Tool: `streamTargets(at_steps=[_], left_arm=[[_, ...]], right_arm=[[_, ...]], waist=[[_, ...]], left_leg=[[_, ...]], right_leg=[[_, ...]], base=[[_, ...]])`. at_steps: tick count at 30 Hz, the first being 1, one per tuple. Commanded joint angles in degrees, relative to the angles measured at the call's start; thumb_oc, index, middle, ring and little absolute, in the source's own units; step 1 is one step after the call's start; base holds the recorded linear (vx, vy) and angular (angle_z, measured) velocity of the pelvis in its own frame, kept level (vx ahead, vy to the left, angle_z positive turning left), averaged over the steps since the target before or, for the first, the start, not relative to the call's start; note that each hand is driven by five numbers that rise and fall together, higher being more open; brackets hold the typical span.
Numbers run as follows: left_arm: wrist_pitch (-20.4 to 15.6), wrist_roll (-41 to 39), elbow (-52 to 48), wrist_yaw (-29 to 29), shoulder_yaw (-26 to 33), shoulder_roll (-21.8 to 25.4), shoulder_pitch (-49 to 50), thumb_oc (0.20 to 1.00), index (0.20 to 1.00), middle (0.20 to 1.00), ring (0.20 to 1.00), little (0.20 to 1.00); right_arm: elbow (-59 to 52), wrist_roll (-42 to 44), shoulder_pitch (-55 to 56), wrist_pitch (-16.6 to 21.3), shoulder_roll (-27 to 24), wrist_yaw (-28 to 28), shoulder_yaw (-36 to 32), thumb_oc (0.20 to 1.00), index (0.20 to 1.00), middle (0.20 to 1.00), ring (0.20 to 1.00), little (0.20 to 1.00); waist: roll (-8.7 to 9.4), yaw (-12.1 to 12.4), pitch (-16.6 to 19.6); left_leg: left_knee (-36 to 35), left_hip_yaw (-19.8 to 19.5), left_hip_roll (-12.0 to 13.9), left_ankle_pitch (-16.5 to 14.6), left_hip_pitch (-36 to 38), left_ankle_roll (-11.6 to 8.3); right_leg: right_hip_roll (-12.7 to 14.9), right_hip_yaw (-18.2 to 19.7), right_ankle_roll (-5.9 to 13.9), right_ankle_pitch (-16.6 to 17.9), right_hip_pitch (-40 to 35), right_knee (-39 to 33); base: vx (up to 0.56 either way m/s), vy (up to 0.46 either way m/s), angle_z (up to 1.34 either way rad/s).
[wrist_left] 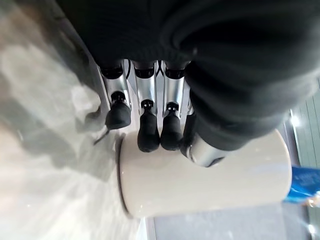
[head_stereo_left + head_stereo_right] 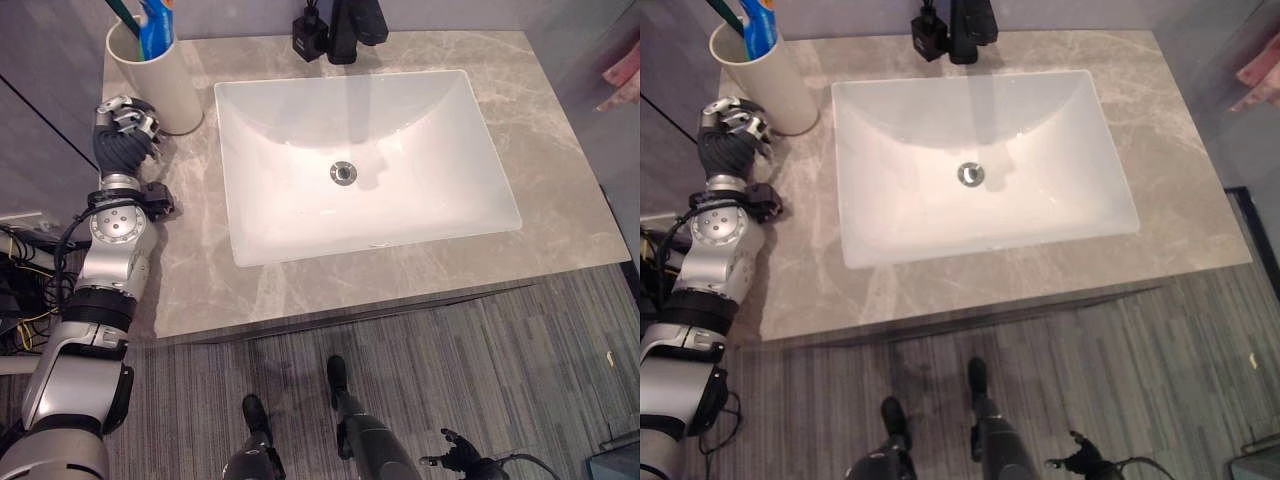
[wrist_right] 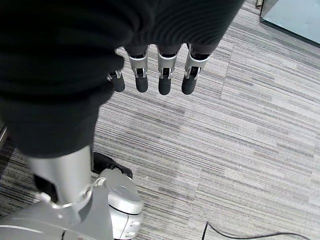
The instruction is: Put brush and paste in cup on sink, flatten towel.
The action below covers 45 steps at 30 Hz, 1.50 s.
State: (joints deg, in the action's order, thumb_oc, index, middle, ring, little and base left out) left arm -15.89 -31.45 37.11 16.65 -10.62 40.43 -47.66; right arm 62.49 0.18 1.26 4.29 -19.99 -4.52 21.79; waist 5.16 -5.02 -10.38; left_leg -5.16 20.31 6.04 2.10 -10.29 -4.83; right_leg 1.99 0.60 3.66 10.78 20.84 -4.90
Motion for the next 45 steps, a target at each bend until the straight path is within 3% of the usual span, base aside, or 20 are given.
streamTargets(at_steps=[1,9,24,34,43,45], left_arm=[[0.1,0.1,4.7,0.5,-3.5,0.9,-4.1,0.200,0.200,0.200,0.200,0.200],[0.5,0.7,7.8,1.5,-5.0,0.3,-7.4,0.200,0.200,0.200,0.200,0.200],[1.0,3.9,2.0,2.6,-2.4,-3.0,0.0,0.200,0.200,0.200,0.200,0.200],[1.3,3.9,4.1,2.3,-3.5,-4.0,-2.4,0.200,0.200,0.200,0.200,0.200],[1.5,3.4,7.9,2.1,-5.9,-3.0,-8.0,0.200,0.200,0.200,0.200,0.200],[2.2,6.2,9.9,2.3,-7.5,-0.8,-10.1,0.200,0.200,0.200,0.200,0.200]], right_arm=[[-0.9,1.4,-2.3,0.6,-1.7,0.3,2.2,1.000,1.000,1.000,1.000,1.000],[-1.2,1.8,-2.4,0.9,-1.8,0.2,2.6,1.000,1.000,1.000,1.000,1.000],[-1.9,1.2,-1.6,0.7,-1.7,0.4,2.6,1.000,1.000,1.000,1.000,1.000],[-2.2,0.8,-1.2,0.7,-2.3,0.9,3.0,1.000,1.000,1.000,1.000,1.000],[-2.8,2.1,-1.3,0.8,-3.2,1.1,2.9,1.000,1.000,1.000,1.000,1.000],[-2.8,3.2,-1.3,1.1,-3.3,1.1,2.3,1.000,1.000,1.000,1.000,1.000]], waist=[[-1.11,-1.9,-2.2],[-0.83,-2.3,-2.2],[-0.56,-1.3,-2.0],[-0.27,-1.6,-1.9],[-0.59,-2.3,-2.7],[-0.82,-2.5,-2.6]], left_leg=[[0.2,-2.8,0.4,3.0,0.5,0.54],[0.2,-2.5,0.1,2.7,0.2,0.82],[0.2,-3.3,0.0,2.1,2.2,0.86],[0.2,-2.9,-0.1,2.1,2.1,0.94],[0.2,-3.0,-0.2,3.0,0.3,0.55],[0.2,-2.7,-0.2,2.9,-0.3,0.54]], right_leg=[[0.5,1.8,4.32,0.8,-4.6,0.6],[0.5,2.5,4.56,1.1,-4.0,0.5],[0.9,1.7,4.51,0.3,-5.8,0.5],[0.7,1.9,4.68,0.9,-5.4,0.3],[0.8,1.9,4.70,1.7,-3.7,0.1],[0.8,2.3,4.82,2.0,-3.1,0.0]], base=[[0.01,0.019,-0.12],[0.00,0.009,-0.04],[0.00,-0.001,-0.02],[-0.01,0.000,0.01],[0.00,0.000,0.00],[0.00,-0.003,-0.03]])
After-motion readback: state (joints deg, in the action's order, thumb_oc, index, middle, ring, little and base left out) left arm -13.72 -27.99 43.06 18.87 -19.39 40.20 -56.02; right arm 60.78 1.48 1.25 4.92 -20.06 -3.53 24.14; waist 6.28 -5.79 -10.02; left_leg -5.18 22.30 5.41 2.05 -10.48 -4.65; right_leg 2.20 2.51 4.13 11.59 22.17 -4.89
